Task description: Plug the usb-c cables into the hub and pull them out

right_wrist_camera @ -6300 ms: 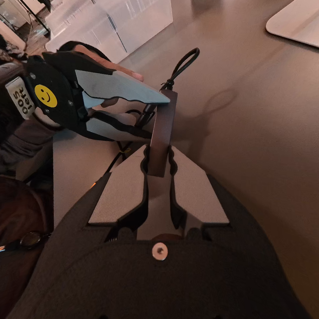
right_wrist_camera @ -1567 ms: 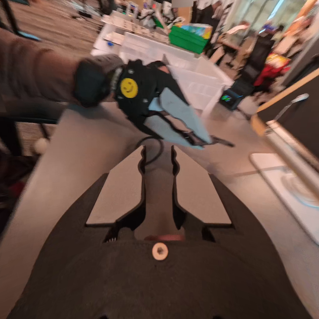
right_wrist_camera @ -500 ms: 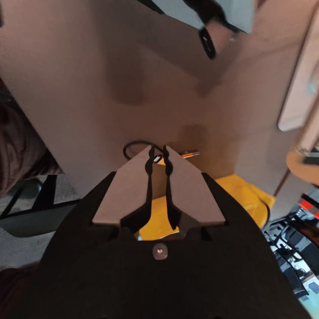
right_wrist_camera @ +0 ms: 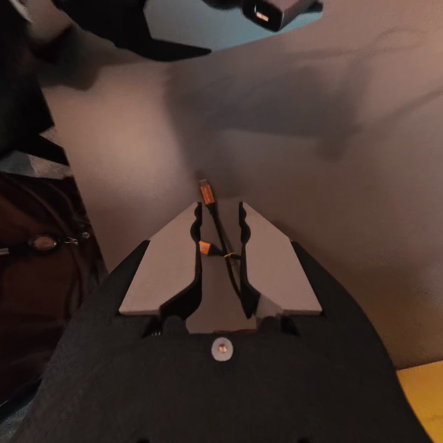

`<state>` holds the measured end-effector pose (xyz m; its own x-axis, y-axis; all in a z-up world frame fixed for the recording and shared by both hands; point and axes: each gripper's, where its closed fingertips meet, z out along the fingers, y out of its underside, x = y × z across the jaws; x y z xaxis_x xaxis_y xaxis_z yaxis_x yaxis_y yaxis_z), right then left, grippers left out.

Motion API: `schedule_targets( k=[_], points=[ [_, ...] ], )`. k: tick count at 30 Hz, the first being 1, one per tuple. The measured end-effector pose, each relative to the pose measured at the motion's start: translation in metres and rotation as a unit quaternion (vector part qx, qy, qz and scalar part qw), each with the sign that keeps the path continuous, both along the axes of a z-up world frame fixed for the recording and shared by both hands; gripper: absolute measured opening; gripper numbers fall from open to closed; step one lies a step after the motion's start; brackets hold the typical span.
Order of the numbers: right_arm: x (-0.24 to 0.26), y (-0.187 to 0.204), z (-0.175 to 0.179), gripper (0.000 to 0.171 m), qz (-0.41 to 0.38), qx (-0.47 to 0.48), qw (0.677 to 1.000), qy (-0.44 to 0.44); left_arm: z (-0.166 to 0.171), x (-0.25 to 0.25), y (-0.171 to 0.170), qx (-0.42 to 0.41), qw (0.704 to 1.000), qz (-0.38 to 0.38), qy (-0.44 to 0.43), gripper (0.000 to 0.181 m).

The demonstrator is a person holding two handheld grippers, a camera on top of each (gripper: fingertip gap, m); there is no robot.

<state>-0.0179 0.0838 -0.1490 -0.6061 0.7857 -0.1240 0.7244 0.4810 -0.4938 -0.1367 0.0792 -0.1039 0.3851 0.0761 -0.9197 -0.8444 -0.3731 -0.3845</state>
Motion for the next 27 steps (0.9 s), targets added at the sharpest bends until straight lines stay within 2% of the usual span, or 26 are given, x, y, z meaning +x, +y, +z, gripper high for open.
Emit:
schedule_targets(
  k=[3,7,10,12,14,19,22,24,27],
  points=[
    [0.017,-0.016,0.001,0.026,0.023,-0.030,0.998,0.052,-0.004,0.005,0.002,-0.005,1.000,-0.007,0.004,0.006],
    [0.018,-0.014,-0.036,0.025,0.027,0.070,0.991,0.109,-0.014,0.007,0.004,-0.024,0.999,-0.004,0.035,0.007],
    [0.014,-0.021,-0.051,0.025,0.030,0.061,0.991,0.115,-0.027,0.008,0.005,-0.054,0.996,0.002,0.066,0.007],
    [0.006,-0.017,-0.055,0.017,0.026,0.063,0.989,0.129,-0.034,0.008,0.005,-0.071,0.994,0.008,0.084,0.007],
    [0.000,-0.016,-0.055,0.010,0.028,0.043,0.989,0.136,-0.038,0.007,0.005,-0.081,0.992,0.011,0.096,0.007],
    [-0.026,-0.011,-0.055,0.009,0.004,-0.008,0.992,0.128,-0.045,0.008,0.010,-0.096,0.989,0.009,0.108,0.007],
    [-0.035,-0.001,-0.053,0.010,-0.008,0.016,0.992,0.127,-0.049,0.010,0.013,-0.108,0.985,0.012,0.130,0.007],
    [-0.041,0.002,-0.040,0.013,-0.014,0.027,0.986,0.164,-0.049,0.012,0.014,-0.112,0.984,0.014,0.141,0.006],
    [-0.050,-0.002,-0.006,0.017,-0.035,-0.011,0.971,0.234,-0.048,0.015,0.015,-0.111,0.984,0.012,0.140,0.007]
  ],
)
